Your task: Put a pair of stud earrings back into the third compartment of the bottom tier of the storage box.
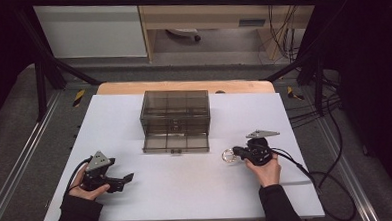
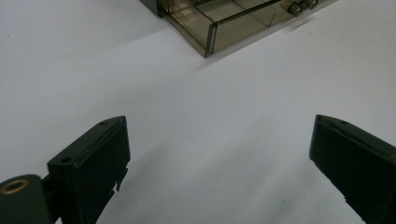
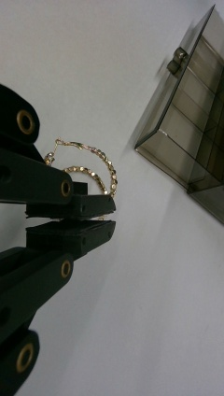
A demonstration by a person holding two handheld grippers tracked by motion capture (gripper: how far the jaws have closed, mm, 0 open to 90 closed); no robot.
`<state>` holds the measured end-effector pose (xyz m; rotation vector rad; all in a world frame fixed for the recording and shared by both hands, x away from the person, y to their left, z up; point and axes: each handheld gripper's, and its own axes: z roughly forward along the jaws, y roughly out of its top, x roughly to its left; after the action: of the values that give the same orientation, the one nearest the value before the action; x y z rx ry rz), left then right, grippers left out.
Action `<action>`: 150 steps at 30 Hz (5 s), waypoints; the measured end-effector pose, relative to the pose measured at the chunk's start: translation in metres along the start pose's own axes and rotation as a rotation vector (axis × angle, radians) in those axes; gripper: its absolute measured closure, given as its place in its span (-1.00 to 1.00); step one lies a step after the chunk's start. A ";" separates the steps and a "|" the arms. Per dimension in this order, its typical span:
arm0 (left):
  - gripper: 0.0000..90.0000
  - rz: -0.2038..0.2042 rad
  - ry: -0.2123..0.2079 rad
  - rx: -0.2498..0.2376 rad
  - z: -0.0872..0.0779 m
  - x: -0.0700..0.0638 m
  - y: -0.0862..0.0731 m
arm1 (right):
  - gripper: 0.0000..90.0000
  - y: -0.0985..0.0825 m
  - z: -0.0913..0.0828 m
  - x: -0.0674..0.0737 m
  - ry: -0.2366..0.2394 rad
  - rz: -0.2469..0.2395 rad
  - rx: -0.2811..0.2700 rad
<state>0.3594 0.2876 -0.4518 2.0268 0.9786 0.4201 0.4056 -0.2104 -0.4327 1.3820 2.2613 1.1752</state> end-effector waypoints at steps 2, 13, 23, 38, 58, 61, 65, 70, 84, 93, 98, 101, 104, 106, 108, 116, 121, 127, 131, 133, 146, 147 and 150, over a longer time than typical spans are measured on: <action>-0.89 0.000 0.000 0.000 0.000 0.000 0.000 | 0.93 0.001 -0.002 0.001 0.002 -0.006 0.003; -0.89 -0.006 0.000 -0.004 0.000 0.000 0.000 | 0.93 0.010 -0.005 0.012 0.023 -0.035 -0.011; -0.89 -0.005 -0.001 0.000 0.000 0.000 0.000 | 0.93 0.020 -0.004 0.025 0.046 -0.064 -0.012; -0.89 -0.003 -0.004 0.002 0.001 -0.001 0.000 | 0.93 0.035 0.003 0.042 0.069 -0.093 -0.024; -0.89 -0.005 -0.006 -0.002 0.000 0.000 0.000 | 0.93 0.057 0.026 0.061 0.066 -0.110 -0.045; -0.89 -0.002 -0.006 -0.003 0.000 0.000 0.000 | 0.93 0.059 0.030 0.063 0.064 -0.104 -0.047; -0.89 -0.002 -0.007 -0.001 0.000 0.000 0.000 | 0.93 0.061 0.035 0.063 0.050 -0.107 -0.049; -0.89 -0.001 -0.007 -0.001 0.000 -0.001 0.000 | 0.93 0.065 0.041 0.065 0.038 -0.107 -0.046; -0.89 -0.002 -0.009 -0.005 0.000 0.000 0.000 | 0.93 0.072 0.057 0.060 0.025 -0.090 -0.052; -0.89 -0.002 -0.009 -0.007 0.000 -0.001 0.000 | 0.93 0.071 0.070 0.058 0.011 -0.090 -0.037; -0.89 -0.002 -0.009 -0.007 -0.001 -0.001 0.001 | 0.93 0.070 0.078 0.060 -0.003 -0.103 -0.025; -0.89 -0.002 -0.009 -0.008 -0.001 -0.001 0.001 | 0.92 0.069 0.082 0.061 -0.012 -0.118 -0.021; -0.89 -0.002 -0.009 -0.007 -0.001 -0.001 0.001 | 0.92 0.067 0.085 0.061 -0.018 -0.125 -0.016; -0.89 -0.002 -0.010 -0.008 -0.001 -0.001 0.001 | 0.92 0.066 0.087 0.061 -0.024 -0.131 -0.009; -0.89 -0.002 -0.010 -0.008 -0.001 -0.001 0.001 | 0.92 0.066 0.089 0.060 -0.027 -0.130 -0.007; -0.89 -0.002 -0.010 -0.008 -0.001 -0.001 0.001 | 0.91 0.064 0.093 0.061 -0.017 -0.133 0.013; -0.89 -0.002 -0.010 -0.007 0.000 -0.001 0.000 | 0.84 0.065 0.090 0.060 -0.021 -0.141 0.000; -0.89 -0.003 -0.011 -0.007 -0.001 0.000 0.000 | 0.56 0.069 0.076 0.062 0.002 -0.157 -0.028; -0.89 -0.003 -0.011 -0.008 -0.001 -0.001 0.001 | 0.24 0.069 0.065 0.064 -0.003 -0.163 -0.032; -0.89 -0.004 -0.011 -0.008 -0.001 -0.001 0.001 | 0.04 0.070 0.058 0.065 -0.007 -0.166 -0.036; -0.89 -0.008 -0.012 -0.008 0.000 0.000 0.000 | -0.73 0.060 0.018 0.049 -0.034 -0.119 -0.057; -0.89 -0.008 -0.012 -0.008 0.000 0.000 0.000 | -0.77 0.058 0.016 0.047 -0.040 -0.117 -0.049; -0.89 -0.007 -0.012 -0.007 0.000 0.000 0.000 | -0.82 0.052 0.010 0.041 -0.037 -0.106 -0.038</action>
<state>0.3592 0.2877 -0.4516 2.0165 0.9750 0.4067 0.4229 -0.1590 -0.3931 1.2432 2.2453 1.1433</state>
